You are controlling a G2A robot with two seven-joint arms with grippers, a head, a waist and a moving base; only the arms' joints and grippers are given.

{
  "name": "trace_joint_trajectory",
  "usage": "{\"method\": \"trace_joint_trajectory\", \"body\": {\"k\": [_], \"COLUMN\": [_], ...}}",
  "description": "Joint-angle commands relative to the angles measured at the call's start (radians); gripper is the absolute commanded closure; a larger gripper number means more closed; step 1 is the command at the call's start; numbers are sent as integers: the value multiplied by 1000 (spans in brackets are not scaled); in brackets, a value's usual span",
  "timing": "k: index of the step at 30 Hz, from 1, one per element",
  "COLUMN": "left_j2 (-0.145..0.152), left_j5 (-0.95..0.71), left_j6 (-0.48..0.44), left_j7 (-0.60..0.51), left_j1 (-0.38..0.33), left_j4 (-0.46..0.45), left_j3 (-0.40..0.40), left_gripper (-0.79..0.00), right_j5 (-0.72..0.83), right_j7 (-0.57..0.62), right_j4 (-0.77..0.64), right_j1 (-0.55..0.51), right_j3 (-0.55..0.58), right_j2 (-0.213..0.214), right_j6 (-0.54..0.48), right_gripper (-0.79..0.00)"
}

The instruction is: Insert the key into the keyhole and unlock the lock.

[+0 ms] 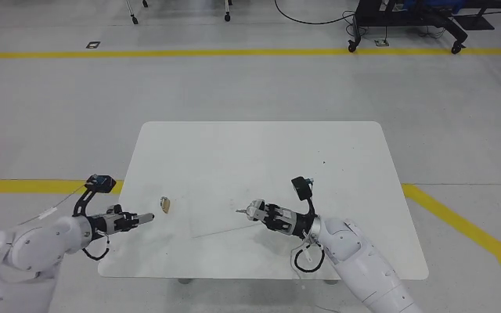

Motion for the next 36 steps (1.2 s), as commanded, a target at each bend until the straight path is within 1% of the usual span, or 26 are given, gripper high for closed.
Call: {"method": "trace_joint_trajectory", "body": {"k": [1, 4, 7, 9, 13, 14, 16, 21, 22, 24, 26, 31, 34, 36], "left_j2": [-7, -22, -36, -42, -47, -47, -48, -51, -52, -54, -55, -56, -57, -57], "left_j5": [56, 72, 58, 63, 87, 84, 79, 95, 100, 103, 108, 116, 105, 106], "left_j6": [56, 115, 159, 168, 173, 171, 168, 169, 172, 179, 184, 193, 193, 191], "left_j7": [-6, -1, 5, 7, 23, 22, 15, 19, 20, 23, 26, 40, 54, 55], "left_j1": [-74, -174, -253, -286, -318, -322, -326, -332, -334, -337, -340, -342, -341, -340], "left_j4": [55, 146, 228, 263, 303, 309, 318, 323, 325, 327, 328, 328, 326, 325], "left_j3": [99, 196, 261, 291, 321, 324, 330, 352, 358, 367, 373, 379, 375, 376], "left_gripper": [-785, -785, -785, -677, -560, -511, -351, -308, -271, -222, -191, -151, -179, -175], "right_j5": [0, 0, 0, 0, 0, 0, 0, 0, 0, 0, 0, 0, 0, 0], "right_j7": [0, 0, 0, 0, 0, 0, 0, 0, 0, 0, 0, 0, 0, 0], "right_j4": [0, 0, 0, 0, 0, 0, 0, 0, 0, 0, 0, 0, 0, 0], "right_j1": [0, 0, 0, 0, 0, 0, 0, 0, 0, 0, 0, 0, 0, 0], "right_j3": [0, 0, 0, 0, 0, 0, 0, 0, 0, 0, 0, 0, 0, 0], "right_j2": [0, 0, 0, 0, 0, 0, 0, 0, 0, 0, 0, 0, 0, 0], "right_j6": [0, 0, 0, 0, 0, 0, 0, 0, 0, 0, 0, 0, 0, 0], "right_gripper": [0, 0, 0, 0, 0, 0, 0, 0, 0, 0, 0, 0, 0, 0]}}
